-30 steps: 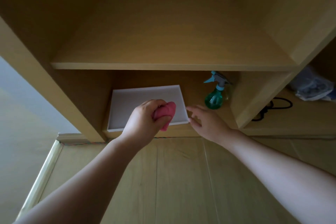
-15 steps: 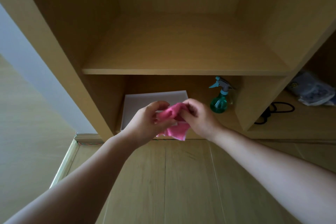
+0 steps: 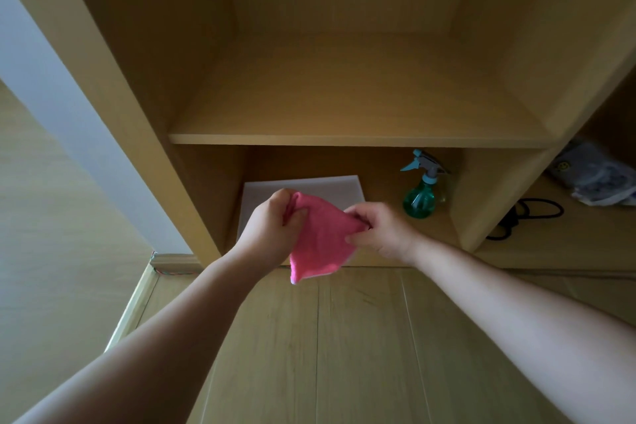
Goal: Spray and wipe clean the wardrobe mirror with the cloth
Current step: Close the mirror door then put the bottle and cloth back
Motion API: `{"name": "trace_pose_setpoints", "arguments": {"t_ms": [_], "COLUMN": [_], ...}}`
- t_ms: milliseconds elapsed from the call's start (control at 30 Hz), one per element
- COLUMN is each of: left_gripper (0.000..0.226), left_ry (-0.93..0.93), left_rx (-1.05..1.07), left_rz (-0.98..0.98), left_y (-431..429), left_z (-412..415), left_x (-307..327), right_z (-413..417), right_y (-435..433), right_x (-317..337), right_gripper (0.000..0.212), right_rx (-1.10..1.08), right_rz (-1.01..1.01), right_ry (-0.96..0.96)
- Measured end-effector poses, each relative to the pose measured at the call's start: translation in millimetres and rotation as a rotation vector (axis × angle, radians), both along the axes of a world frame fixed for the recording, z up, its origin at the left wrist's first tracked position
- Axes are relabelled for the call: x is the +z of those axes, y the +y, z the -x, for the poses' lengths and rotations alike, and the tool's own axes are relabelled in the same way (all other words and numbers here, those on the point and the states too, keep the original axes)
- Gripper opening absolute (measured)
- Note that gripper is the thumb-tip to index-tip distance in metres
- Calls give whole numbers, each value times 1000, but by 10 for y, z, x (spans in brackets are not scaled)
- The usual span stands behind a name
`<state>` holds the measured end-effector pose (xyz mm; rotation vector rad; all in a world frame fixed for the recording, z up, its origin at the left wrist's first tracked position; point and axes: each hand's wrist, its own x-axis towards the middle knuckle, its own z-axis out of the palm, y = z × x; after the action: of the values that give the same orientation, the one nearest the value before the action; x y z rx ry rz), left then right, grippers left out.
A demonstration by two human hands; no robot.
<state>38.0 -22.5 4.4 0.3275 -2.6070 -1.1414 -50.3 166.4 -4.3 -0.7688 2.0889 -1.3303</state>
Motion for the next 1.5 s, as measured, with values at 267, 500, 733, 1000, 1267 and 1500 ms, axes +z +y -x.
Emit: {"name": "trace_pose_setpoints", "arguments": {"t_ms": [267,500,733,1000,1267,1500], "left_gripper": [12,7,10,35,46,53], "left_ry": [5,-22,-83,-376,-215,-527], "left_rx": [33,26,156,195,202,-60], "left_rz": [-361,-453,-155,-44,-88,309], "left_y": [44,-63,-451,-835,-1127,-985], "left_z": [36,111,269,731,1062,1105], "left_x": [17,-114,-433,-1024,-1308,-1636], "right_z": [-209,-266,221,856,1309,1228], "right_y": [-168,-397,-388,-808,-1215,-1148], "right_x": [-127,-319,-571,-924,-1309,-1571], "right_gripper": [38,42,15,26,36,48], "right_rx": [-29,-37,-243,-302,-207,190], "right_rz": [40,132,-75,-335,-462,-665], "right_ry": [275,56,156,380,524,573]}}
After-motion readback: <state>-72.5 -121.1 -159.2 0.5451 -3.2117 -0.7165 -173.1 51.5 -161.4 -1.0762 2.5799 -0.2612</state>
